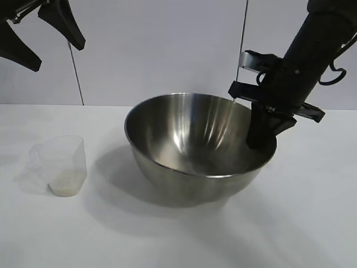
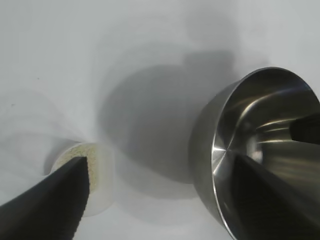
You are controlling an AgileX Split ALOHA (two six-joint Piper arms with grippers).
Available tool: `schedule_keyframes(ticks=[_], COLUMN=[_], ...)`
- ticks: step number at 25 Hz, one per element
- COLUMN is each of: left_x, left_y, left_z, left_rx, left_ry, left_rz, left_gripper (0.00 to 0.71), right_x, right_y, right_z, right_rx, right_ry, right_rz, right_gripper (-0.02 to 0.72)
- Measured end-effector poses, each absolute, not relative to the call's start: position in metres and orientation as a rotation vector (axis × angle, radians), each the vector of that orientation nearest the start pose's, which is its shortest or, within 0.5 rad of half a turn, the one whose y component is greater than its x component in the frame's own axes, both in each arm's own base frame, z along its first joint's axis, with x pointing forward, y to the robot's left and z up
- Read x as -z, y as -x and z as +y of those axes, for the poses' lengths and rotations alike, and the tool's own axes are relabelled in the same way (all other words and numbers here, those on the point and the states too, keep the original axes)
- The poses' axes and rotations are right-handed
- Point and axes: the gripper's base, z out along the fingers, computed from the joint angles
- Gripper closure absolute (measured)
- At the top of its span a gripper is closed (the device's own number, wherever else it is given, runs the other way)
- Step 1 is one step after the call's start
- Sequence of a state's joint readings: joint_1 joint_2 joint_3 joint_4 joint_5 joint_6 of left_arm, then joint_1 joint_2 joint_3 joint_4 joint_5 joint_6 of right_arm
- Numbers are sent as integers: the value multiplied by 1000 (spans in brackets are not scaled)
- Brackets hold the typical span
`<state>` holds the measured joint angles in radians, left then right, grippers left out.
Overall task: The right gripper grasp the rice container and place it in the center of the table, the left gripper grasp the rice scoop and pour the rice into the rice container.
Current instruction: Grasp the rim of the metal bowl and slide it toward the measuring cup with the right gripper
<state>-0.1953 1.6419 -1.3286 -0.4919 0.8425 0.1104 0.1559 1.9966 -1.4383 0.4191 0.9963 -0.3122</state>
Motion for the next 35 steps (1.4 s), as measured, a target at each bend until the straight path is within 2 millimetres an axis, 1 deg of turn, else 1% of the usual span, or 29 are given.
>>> schedule_keyframes(ticks=[4, 6, 9, 12, 14, 19, 23, 24, 26, 29, 30, 32, 35], left_x=[-295, -295, -295, -295, -295, -294, -294, -294, -294, -294, -294, -294, -294], left_y=[-340, -340, -340, -340, -339, -338, -338, -338, -338, -338, -338, -338, -338], left_z=[-100, -100, -100, -100, -100, -100, -100, -100, -100, -100, -100, -100, -100], left_rx=[622, 622, 622, 623, 625, 628, 628, 628, 628, 628, 628, 628, 628], left_ry=[-89, -89, -89, -90, -94, -98, -98, -98, -98, -98, -98, -98, -98], left_rz=[2599, 2599, 2599, 2602, 2612, 2621, 2621, 2621, 2621, 2621, 2621, 2621, 2621], left_gripper=[147, 147, 147, 147, 147, 147, 147, 147, 147, 147, 147, 147, 147], right_x=[-188, -188, -186, -176, -169, -163, -163, -163, -163, -163, -163, -163, -162], right_y=[-388, -387, -386, -384, -382, -383, -383, -383, -383, -383, -383, -383, -382], right_z=[94, 98, 111, 128, 134, 130, 129, 129, 129, 130, 130, 130, 127], right_rx=[-554, -556, -560, -571, -552, -459, -449, -451, -459, -465, -465, -465, -420], right_ry=[340, 333, 331, 333, 330, 313, 312, 311, 303, 290, 289, 280, 270], right_rz=[2941, 2935, 2932, 2953, 2981, 3014, 3015, 3015, 3013, 3012, 3012, 3018, 3046], right_gripper=[694, 694, 694, 694, 694, 694, 680, 654, 564, 375, 337, 288, 269])
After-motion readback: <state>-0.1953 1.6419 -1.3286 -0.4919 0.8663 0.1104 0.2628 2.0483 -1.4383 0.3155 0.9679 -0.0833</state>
